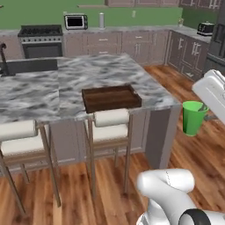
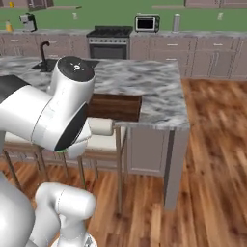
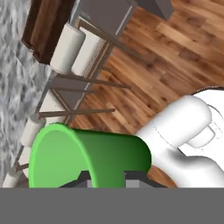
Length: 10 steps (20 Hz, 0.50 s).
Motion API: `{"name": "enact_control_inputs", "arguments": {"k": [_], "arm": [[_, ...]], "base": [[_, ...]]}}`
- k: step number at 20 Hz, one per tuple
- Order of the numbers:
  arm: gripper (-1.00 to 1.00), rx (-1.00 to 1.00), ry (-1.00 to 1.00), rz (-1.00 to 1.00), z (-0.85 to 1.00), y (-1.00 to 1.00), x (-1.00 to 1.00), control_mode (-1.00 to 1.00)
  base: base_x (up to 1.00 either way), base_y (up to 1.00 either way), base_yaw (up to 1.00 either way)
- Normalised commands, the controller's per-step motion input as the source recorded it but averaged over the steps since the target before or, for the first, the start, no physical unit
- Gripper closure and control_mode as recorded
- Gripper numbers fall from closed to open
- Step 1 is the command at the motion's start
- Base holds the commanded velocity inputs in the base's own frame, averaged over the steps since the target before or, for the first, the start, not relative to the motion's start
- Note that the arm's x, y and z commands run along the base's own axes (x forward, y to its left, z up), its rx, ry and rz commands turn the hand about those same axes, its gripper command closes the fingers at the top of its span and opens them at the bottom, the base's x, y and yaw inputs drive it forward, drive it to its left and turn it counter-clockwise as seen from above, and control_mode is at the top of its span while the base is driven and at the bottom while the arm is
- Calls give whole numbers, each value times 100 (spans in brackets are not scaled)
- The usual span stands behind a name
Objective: There is a tray on the dining counter. Grab the cup, mug, and pitcher and place them on the tray. The pitcher may be placed next to the tray if it cannot fit the tray.
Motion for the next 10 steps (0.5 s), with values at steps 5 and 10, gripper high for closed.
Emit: {"name": "enact_control_inputs", "arguments": {"k": [5, 10], "arm": [[100, 0, 0, 0, 0, 0, 0, 100], [100, 0, 0, 0, 0, 0, 0, 100]], "base": [[87, -27, 35], [80, -13, 31]]}}
